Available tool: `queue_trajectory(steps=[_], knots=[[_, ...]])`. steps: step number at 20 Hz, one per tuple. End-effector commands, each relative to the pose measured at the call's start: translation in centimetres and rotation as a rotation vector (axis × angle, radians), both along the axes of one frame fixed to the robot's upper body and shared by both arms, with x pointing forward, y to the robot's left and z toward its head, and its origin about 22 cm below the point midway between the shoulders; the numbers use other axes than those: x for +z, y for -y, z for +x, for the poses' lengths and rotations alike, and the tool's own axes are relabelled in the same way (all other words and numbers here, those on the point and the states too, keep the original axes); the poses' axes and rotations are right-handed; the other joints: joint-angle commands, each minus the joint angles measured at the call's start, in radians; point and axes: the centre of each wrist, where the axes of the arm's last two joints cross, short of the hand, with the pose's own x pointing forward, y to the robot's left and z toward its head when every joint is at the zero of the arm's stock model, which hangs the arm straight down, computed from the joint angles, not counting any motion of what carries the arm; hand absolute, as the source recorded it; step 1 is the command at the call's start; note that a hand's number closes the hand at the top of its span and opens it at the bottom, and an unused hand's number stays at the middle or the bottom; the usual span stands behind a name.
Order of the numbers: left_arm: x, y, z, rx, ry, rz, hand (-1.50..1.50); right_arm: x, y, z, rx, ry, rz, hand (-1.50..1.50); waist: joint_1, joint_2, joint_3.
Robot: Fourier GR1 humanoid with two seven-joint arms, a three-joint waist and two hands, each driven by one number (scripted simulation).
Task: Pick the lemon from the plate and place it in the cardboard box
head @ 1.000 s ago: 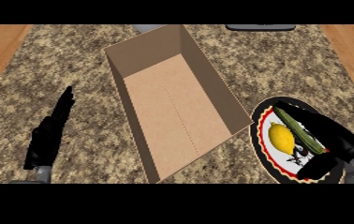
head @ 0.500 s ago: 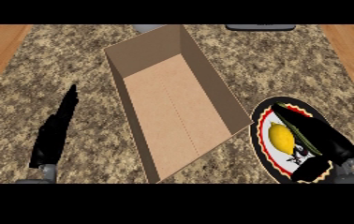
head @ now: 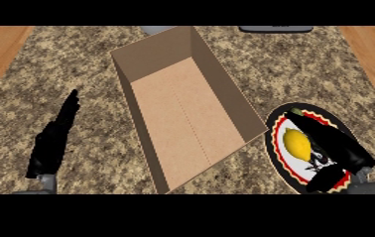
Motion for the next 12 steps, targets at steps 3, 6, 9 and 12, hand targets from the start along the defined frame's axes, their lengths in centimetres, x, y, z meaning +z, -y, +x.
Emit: queue_trajectory(steps=[3, 6, 9, 12], knots=[[0.9, -0.4, 1.1, 0.007, 0.006, -0.003, 0.0, -0.7, 0.7, 0.1, 0.017, -0.03, -0.055, -1.5, -0.001, 0.001, 0.001], [0.5, 0.4, 1.6, -0.003, -0.023, -0.001, 0.0, -1.7, -0.7, -0.6, 0.015, -0.045, 0.008, 1.5, -0.004, 0.001, 0.001], [1.3, 0.3, 0.4, 0.004, -0.005, 0.001, 0.0, -3.0, -1.0, 1.1, 0.033, 0.03, 0.0, 1.5, 0.002, 0.001, 0.001], [0.5, 0.5, -0.5, 0.0, -0.014, -0.02, 0.0, -1.3, 1.2, 0.5, -0.024, 0.183, -0.077, 1.5, 0.002, 0.001, 0.001]])
